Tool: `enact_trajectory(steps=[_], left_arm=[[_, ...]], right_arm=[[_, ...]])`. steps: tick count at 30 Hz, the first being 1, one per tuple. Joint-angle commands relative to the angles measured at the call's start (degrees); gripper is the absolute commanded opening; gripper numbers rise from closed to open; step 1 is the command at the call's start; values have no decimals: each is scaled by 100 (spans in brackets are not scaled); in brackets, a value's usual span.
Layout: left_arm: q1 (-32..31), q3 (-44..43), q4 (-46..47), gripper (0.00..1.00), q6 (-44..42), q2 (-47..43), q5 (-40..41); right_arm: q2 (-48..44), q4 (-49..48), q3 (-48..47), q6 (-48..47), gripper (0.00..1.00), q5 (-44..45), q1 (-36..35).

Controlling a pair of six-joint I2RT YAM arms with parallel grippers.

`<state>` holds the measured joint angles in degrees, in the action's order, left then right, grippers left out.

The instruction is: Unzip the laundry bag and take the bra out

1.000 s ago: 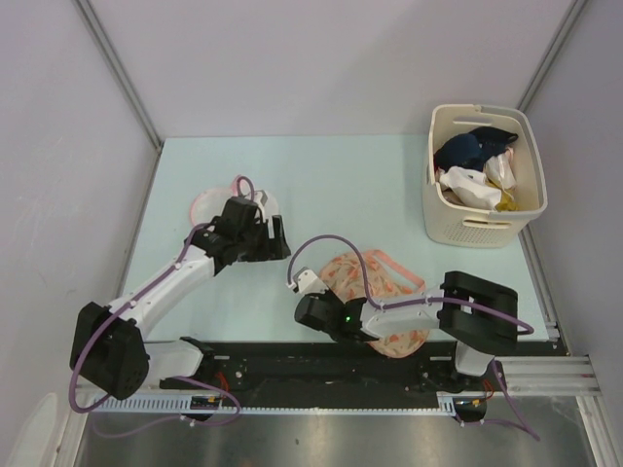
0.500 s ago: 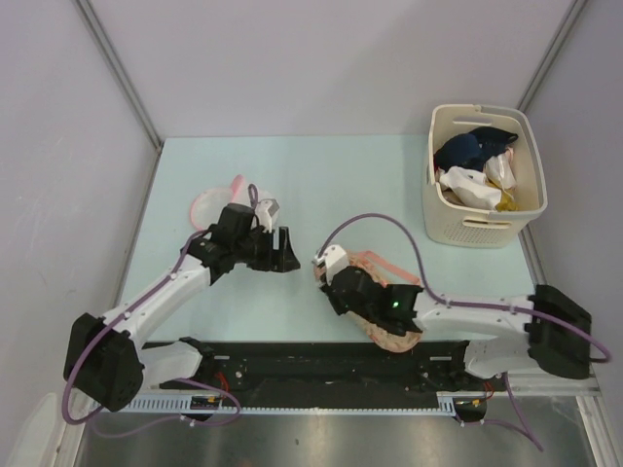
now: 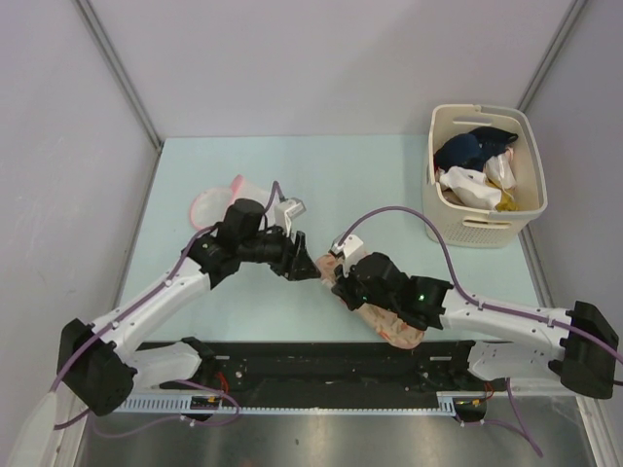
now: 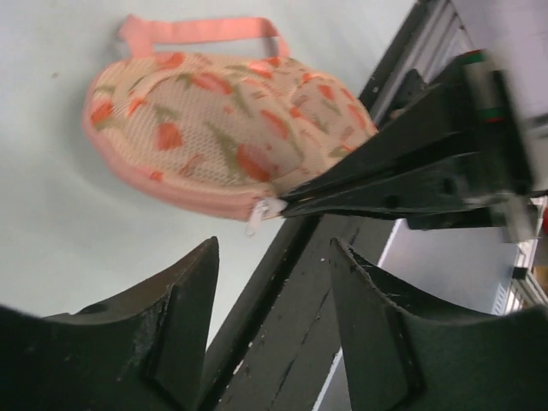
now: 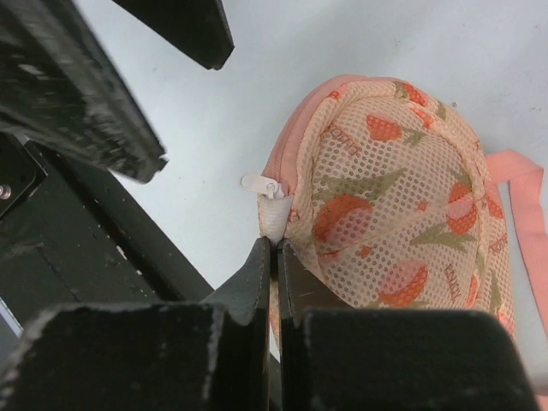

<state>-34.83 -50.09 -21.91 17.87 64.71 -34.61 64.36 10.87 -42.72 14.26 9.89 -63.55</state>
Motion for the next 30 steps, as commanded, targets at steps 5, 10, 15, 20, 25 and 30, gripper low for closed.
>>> enact_trajectory(steps=[5,10,15,20,25,30], left_arm=[[-472,-669,-657,54,-583,551,-354],[-490,-538,-542,49,-442,745,-406],[-490,-423,-340,51,-319,911,-537],[-490,-335,-60,52,-197,1123,-661],[-490,-432,108,51,-161,1351,-442],[-490,-476,222,51,-143,1466,-424]], right_arm=[[-134,-59,1,-117,0,-119,71],[-152,-68,27,-117,0,4,106],[-195,-120,36,-108,0,-13,158],[-204,-182,36,-90,0,-22,159],[-213,-191,27,-99,0,-49,159],[-283,-130,27,-99,0,-31,150]])
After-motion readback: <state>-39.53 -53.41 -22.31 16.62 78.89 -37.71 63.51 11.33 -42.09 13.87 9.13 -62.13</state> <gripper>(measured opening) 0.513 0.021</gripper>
